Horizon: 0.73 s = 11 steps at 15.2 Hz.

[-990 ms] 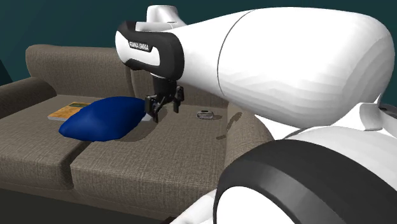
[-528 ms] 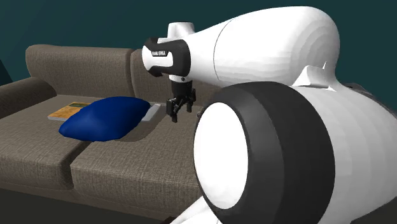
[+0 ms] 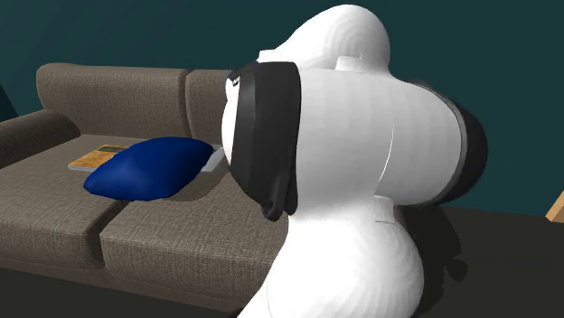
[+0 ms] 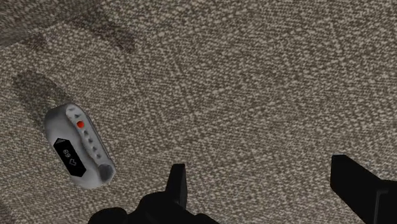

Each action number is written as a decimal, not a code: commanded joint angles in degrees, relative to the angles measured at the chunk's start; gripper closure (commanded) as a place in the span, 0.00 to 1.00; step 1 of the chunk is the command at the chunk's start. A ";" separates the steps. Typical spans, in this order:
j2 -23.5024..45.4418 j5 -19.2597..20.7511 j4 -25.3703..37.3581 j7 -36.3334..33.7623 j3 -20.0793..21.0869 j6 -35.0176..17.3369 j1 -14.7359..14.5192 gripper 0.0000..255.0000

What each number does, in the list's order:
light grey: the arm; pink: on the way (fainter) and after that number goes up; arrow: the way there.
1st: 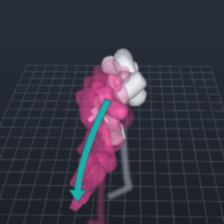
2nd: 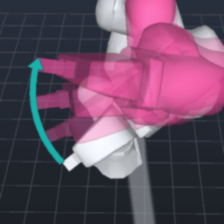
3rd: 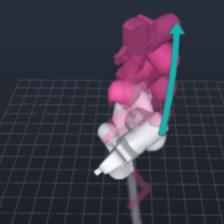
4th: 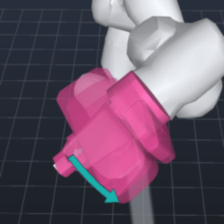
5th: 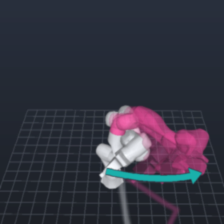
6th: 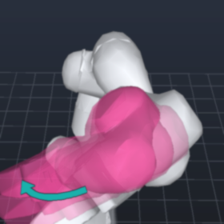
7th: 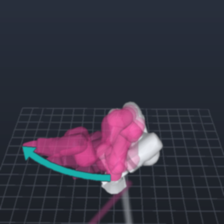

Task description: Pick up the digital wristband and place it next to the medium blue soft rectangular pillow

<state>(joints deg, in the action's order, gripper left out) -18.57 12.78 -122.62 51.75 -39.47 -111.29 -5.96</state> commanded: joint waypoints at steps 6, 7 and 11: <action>19.27 -11.55 10.98 19.96 -9.30 -4.87 -1.80 0.00; 22.54 -14.12 12.96 23.11 -9.88 -5.13 -1.17 0.00; 35.02 -23.49 22.04 34.08 -8.83 -4.75 4.41 0.00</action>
<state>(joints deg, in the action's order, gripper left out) 13.58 -8.46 -102.57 82.83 -48.57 -116.00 -3.04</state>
